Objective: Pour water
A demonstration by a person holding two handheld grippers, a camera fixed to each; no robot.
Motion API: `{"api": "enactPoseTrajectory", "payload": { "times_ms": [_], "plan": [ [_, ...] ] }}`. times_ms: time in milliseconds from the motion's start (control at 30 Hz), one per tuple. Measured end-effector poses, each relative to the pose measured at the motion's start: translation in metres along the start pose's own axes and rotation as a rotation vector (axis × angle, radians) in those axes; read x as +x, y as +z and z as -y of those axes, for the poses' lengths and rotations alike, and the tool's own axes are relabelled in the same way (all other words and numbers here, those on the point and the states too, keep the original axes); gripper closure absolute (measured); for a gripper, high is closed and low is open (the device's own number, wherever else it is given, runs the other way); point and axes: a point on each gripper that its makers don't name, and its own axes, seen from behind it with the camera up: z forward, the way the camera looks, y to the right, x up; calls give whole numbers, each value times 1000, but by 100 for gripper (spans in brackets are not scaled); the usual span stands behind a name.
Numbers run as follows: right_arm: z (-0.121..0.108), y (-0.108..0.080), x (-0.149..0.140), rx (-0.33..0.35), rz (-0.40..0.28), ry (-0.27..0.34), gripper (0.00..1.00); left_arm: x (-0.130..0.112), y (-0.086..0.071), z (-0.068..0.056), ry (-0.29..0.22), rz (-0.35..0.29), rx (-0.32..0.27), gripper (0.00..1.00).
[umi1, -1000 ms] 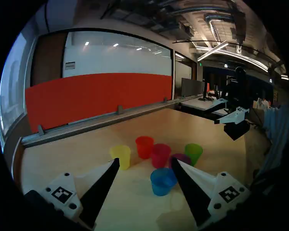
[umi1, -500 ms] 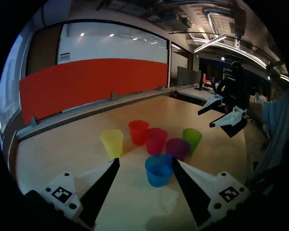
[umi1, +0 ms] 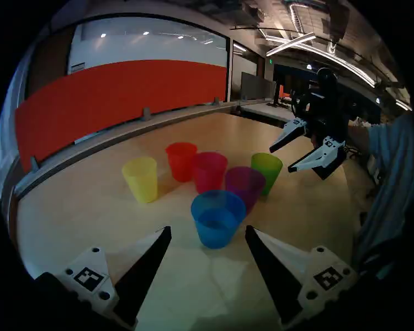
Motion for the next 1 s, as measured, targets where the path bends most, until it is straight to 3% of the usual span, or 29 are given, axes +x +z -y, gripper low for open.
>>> {"api": "enactPoseTrajectory", "payload": {
  "times_ms": [700, 1000],
  "plan": [
    [0, 35, -7, 27, 50, -29, 0, -15, 36, -16, 24, 105, -91, 0],
    [1, 47, -7, 37, 63, -39, 0, -11, 53, -20, 30, 113, -111, 0]
  ]
}}
